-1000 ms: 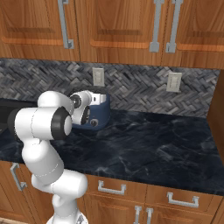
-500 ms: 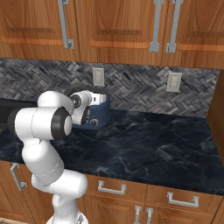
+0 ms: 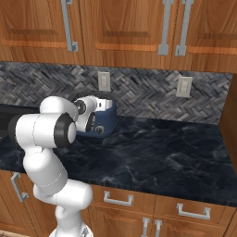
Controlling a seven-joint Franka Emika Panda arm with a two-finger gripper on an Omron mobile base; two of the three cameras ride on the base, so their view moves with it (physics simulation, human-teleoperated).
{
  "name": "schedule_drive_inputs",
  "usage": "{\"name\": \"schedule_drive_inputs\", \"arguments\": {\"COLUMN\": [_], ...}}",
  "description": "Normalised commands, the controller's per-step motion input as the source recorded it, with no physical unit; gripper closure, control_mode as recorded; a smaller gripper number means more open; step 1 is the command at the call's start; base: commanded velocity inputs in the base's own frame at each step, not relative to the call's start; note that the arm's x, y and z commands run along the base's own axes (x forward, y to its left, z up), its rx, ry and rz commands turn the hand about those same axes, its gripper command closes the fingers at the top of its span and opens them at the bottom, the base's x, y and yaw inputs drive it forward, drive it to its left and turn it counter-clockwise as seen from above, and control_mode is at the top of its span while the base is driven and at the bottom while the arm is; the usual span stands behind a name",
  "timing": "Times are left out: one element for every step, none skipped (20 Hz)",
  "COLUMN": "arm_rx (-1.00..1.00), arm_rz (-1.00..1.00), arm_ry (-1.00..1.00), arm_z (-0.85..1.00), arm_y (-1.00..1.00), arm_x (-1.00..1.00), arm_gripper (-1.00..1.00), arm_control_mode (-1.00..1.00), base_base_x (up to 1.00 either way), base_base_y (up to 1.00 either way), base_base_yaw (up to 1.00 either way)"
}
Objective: Start the toaster. Once the lever pops up, take the bread to the plate on the dining counter.
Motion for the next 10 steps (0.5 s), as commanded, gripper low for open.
{"name": "schedule_drive_inputs", "arguments": {"arm_rx": [0.00, 0.00, 0.00, 0.00, 0.00, 0.00, 0.00, 0.00, 0.00, 0.00], "arm_rz": [0.00, 0.00, 0.00, 0.00, 0.00, 0.00, 0.00, 0.00, 0.00, 0.00], "arm_ry": [0.00, 0.00, 0.00, 0.00, 0.00, 0.00, 0.00, 0.00, 0.00, 0.00], "arm_z": [0.00, 0.00, 0.00, 0.00, 0.00, 0.00, 0.00, 0.00, 0.00, 0.00], "arm_y": [0.00, 0.00, 0.00, 0.00, 0.00, 0.00, 0.00, 0.00, 0.00, 0.00], "arm_x": [0.00, 0.00, 0.00, 0.00, 0.00, 0.00, 0.00, 0.00, 0.00, 0.00], "arm_gripper": [-1.00, -1.00, -1.00, -1.00, -1.00, -1.00, -1.00, -1.00, -1.00, -1.00], "arm_control_mode": [-1.00, -1.00, -1.00, -1.00, -1.00, -1.00, -1.00, -1.00, -1.00, -1.00], "base_base_x": [0.00, 0.00, 0.00, 0.00, 0.00, 0.00, 0.00, 0.00, 0.00, 0.00], "base_base_y": [0.00, 0.00, 0.00, 0.00, 0.00, 0.00, 0.00, 0.00, 0.00, 0.00], "base_base_yaw": [0.00, 0.00, 0.00, 0.00, 0.00, 0.00, 0.00, 0.00, 0.00, 0.00]}}
